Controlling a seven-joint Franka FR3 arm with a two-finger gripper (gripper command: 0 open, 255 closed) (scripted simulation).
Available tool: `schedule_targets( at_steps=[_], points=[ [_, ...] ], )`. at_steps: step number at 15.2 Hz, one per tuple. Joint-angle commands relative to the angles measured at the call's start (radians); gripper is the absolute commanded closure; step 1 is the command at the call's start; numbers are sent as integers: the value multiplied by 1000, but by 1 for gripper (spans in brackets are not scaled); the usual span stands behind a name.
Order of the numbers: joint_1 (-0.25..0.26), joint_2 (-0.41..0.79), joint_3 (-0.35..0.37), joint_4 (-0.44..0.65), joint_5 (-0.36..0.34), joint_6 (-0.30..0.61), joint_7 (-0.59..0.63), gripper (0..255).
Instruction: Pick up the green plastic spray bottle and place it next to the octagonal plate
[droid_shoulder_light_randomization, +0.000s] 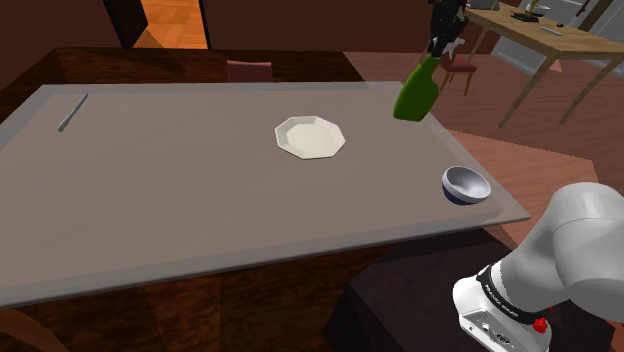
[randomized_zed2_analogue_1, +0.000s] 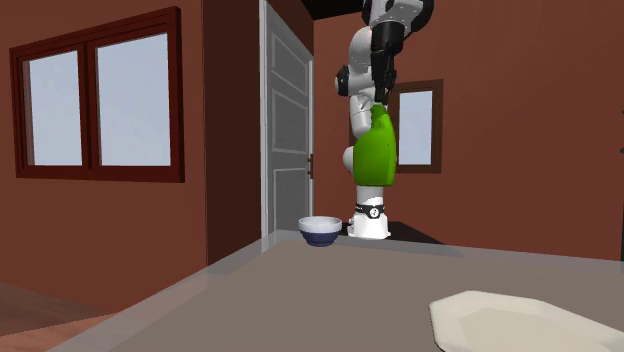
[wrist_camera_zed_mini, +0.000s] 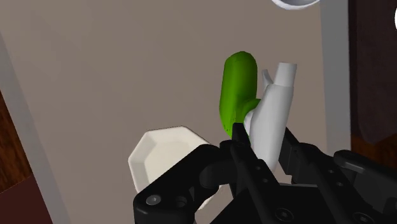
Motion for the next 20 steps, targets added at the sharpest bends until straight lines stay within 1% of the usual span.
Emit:
schedule_targets(
  at_steps=[1, 6, 10, 14, 18, 20],
  points=[
    [14, 28, 14, -17, 16, 37, 34, 255],
    [49, 115, 43, -22, 59, 112, 101, 255],
    [75, 200, 65, -4, 98, 166, 147, 255],
    [99, 296, 86, 35, 139, 211, 186, 255],
    [117, 403, 108, 96, 181, 246, 221, 255],
    [117, 406, 109, 72, 181, 272, 222, 255]
  ],
)
